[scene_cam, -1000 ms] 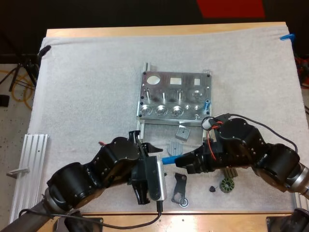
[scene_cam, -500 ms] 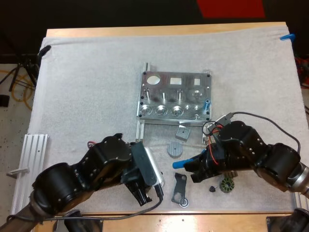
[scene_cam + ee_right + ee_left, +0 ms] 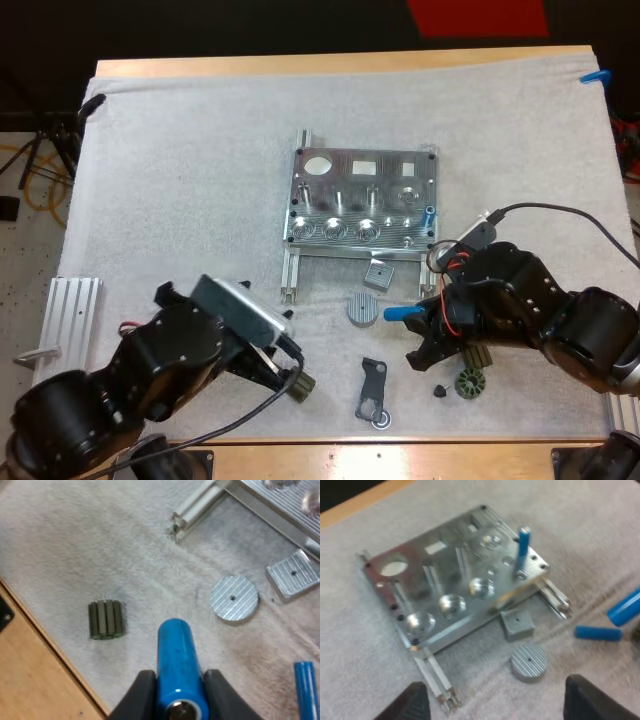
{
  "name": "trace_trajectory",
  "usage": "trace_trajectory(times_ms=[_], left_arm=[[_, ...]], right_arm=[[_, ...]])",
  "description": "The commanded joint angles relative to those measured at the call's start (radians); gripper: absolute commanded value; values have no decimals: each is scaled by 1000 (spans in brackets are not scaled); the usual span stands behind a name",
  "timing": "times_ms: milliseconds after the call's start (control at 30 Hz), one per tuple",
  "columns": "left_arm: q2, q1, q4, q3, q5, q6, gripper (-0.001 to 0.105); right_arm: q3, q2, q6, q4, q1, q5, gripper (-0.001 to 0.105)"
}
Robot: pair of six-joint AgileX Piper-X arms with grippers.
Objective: Load cells from right to left
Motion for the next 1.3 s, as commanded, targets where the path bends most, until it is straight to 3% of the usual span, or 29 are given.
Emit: trace_trajectory(times_ms=[0,233,500,733,1000,1267], left_arm=[[-8,-2,-7,-5,-50,-37,57],[-8,-2,11,24,-76,-13,57],[-8,-2,11,31,-78,41,57],[-8,-2,11,31,-78,41,57],[-8,-2,14,31,-78,41,57],[-8,-2,73,31,-82,73,57]], right_arm=[[-14,-7,-17,-3,2,19,5],[-18,-7,-57,7,2,104,5],[-33,1,-143,23,2,126,5],[-173,114,-296,172,0,222,5],[-332,285,-383,206,0,270,5],[-528,473,-458,351,0,343,5]])
